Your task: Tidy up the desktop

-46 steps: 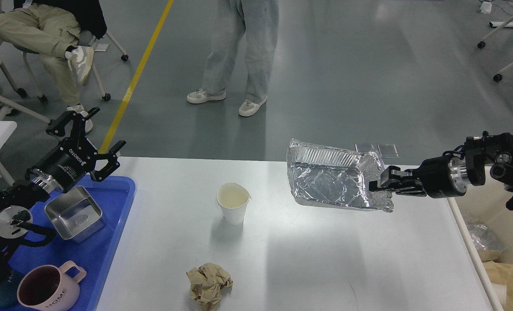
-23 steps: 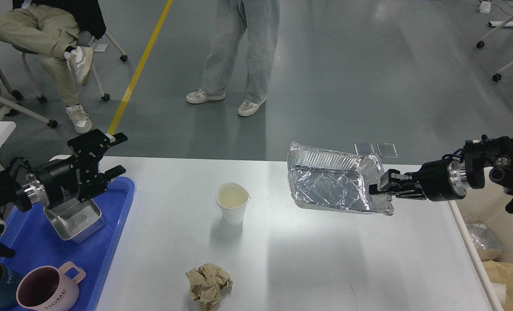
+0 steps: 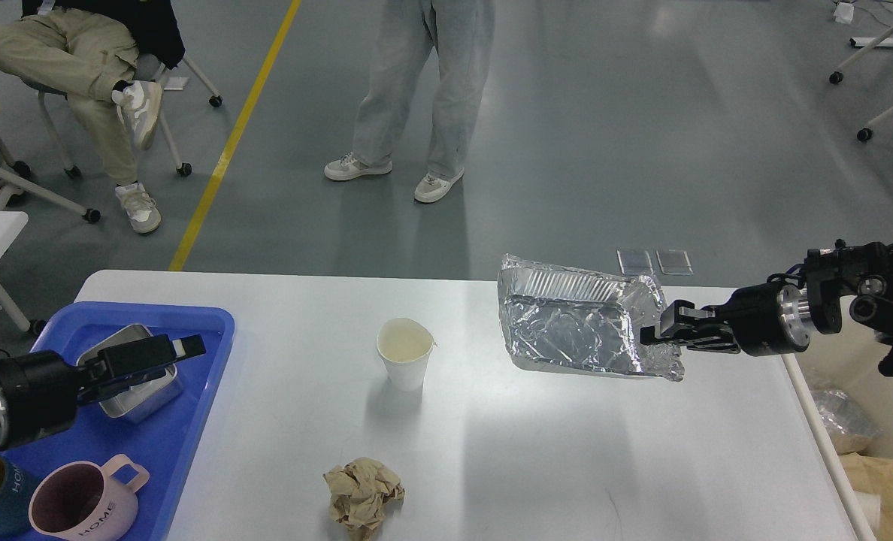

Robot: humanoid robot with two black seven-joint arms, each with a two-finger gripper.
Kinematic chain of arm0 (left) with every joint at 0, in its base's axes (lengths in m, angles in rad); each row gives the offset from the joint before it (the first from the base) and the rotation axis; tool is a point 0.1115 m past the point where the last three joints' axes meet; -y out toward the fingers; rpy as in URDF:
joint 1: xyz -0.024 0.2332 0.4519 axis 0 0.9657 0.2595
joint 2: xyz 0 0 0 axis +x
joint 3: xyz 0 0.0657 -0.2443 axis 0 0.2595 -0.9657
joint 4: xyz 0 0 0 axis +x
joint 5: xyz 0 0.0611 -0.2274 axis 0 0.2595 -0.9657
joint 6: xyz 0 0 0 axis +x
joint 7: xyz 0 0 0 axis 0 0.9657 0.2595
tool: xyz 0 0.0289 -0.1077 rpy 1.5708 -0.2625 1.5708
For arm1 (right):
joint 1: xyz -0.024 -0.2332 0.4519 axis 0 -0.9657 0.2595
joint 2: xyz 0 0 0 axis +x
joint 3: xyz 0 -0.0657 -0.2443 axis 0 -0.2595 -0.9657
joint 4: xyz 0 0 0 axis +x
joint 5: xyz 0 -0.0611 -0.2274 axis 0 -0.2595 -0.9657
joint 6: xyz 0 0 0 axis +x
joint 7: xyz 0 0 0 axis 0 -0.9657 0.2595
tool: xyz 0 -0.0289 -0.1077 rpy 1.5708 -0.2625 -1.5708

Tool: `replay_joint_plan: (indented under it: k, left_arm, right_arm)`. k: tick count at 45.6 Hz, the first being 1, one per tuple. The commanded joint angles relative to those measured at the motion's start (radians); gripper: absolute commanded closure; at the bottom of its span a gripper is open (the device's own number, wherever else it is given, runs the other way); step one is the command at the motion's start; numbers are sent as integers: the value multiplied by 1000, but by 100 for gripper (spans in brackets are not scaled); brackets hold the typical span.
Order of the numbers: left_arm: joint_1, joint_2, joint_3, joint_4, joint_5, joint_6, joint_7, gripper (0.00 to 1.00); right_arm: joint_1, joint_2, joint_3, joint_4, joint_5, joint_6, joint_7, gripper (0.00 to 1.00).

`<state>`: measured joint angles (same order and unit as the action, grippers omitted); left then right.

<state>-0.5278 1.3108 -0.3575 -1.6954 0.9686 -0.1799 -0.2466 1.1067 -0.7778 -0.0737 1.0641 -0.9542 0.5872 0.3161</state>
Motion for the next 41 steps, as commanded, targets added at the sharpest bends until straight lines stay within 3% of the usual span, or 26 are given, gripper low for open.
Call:
replay_joint_plan:
  k: [1,6,23,30,37,41]
  left_arm:
    - [-1,87,-5,-39,55,10,-89,7]
    - [-1,122,-5,-62,53,16,-152,8]
    - [-11,185,0,-67,56,-62,-154,8]
    - [-34,203,-6,-66,59,-125,-134,7]
    - [-44,186,-6,-63,59,-141,-45,5]
    - [-49,182,-9,-56,59,-135,-22,5]
  right_arm:
    - [-5,0,2,0,0,-3,0,100]
    - [-7,0,2,0,0,-4,0,100]
    - [-13,2,0,11,-3,-7,0,100]
    - [-14,6,2,11,-5,-10,0,100]
    - [-18,11,2,11,-5,-17,0,100]
    - [-18,12,2,11,-5,-17,0,100]
